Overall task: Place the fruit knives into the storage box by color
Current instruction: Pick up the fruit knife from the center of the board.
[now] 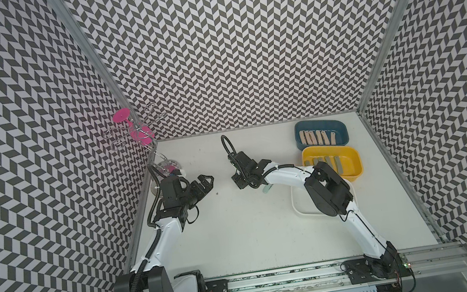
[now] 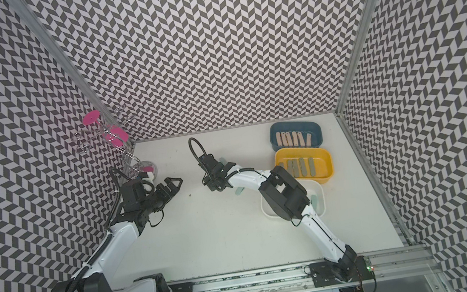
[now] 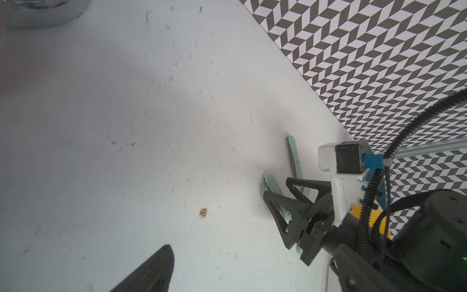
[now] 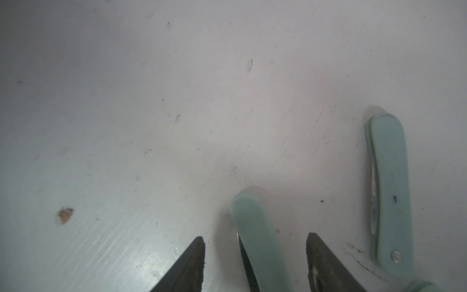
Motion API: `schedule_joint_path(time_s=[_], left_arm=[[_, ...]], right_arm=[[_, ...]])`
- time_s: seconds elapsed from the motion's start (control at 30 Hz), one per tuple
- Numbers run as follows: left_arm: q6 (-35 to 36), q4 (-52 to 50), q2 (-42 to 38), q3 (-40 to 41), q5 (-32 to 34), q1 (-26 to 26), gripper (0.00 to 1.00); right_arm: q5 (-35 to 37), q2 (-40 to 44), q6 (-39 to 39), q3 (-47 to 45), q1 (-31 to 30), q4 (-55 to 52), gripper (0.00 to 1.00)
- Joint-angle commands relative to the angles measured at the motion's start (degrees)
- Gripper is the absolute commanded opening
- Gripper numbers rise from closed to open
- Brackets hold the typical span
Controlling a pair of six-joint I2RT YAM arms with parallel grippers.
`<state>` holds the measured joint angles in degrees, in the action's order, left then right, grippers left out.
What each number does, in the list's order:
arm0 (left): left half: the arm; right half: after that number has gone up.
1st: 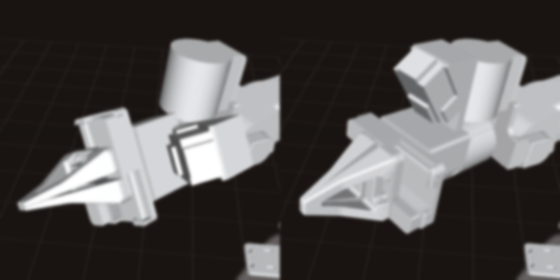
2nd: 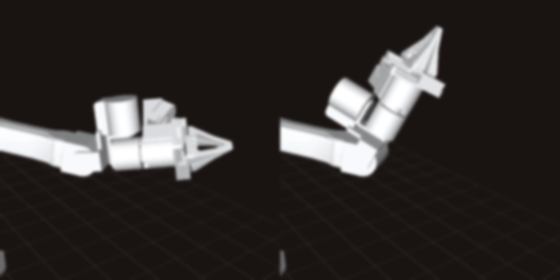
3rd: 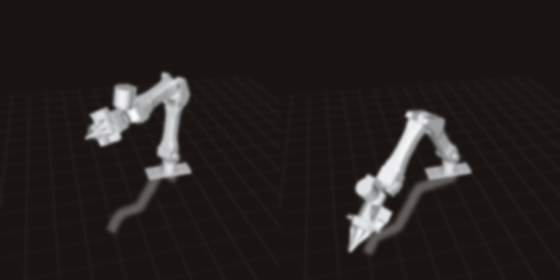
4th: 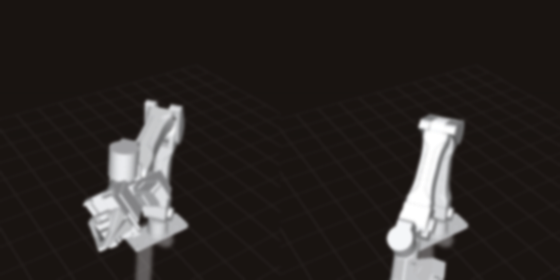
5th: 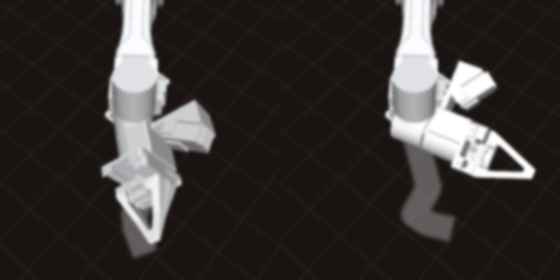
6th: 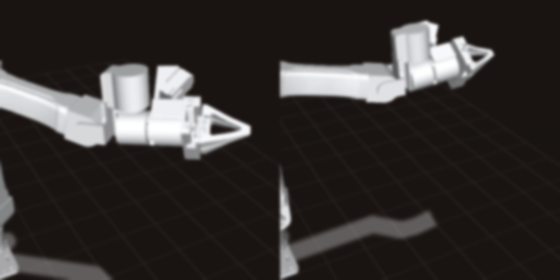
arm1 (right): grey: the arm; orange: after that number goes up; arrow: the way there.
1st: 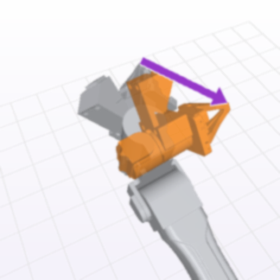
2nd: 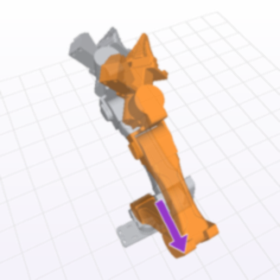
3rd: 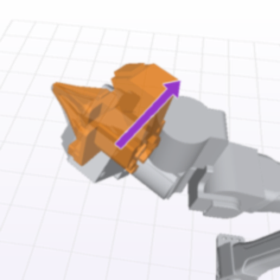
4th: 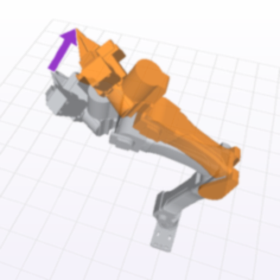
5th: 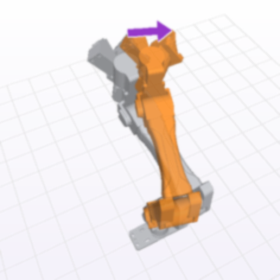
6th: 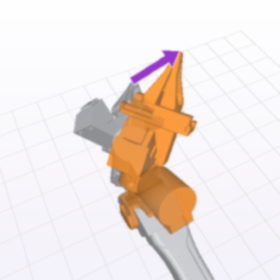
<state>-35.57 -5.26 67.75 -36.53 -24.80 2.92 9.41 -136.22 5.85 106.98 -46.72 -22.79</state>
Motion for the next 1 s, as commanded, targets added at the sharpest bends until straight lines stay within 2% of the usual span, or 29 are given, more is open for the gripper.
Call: schedule_joint_path(time_s=[0.0, 0.27, 0.6, 0.97], left_arm=[[0.6, 1.2, -1.2, 0.7, -1.0, 0.5, 1.0], [0.2, 1.7, -1.2, 1.2, -1.2, 0.6, 1.0], [-0.1, 2.0, -1.4, 1.2, -1.9, 0.6, 1.0], [-1.4, 3.8, -1.1, 1.4, -4.2, 0.5, 1.0]], right_arm=[[1.7, -1.8, -1.6, 1.6, -0.3, 1.0, 0.58], [0.1, -3.6, -1.4, 1.8, -0.3, 0.9, 0.39], [-1.8, -5.5, -0.1, 5.0, -0.3, 0.6, 0.21], [-6.2, 0.7, 5.2, 5.2, -0.3, 1.3, 0.2]])
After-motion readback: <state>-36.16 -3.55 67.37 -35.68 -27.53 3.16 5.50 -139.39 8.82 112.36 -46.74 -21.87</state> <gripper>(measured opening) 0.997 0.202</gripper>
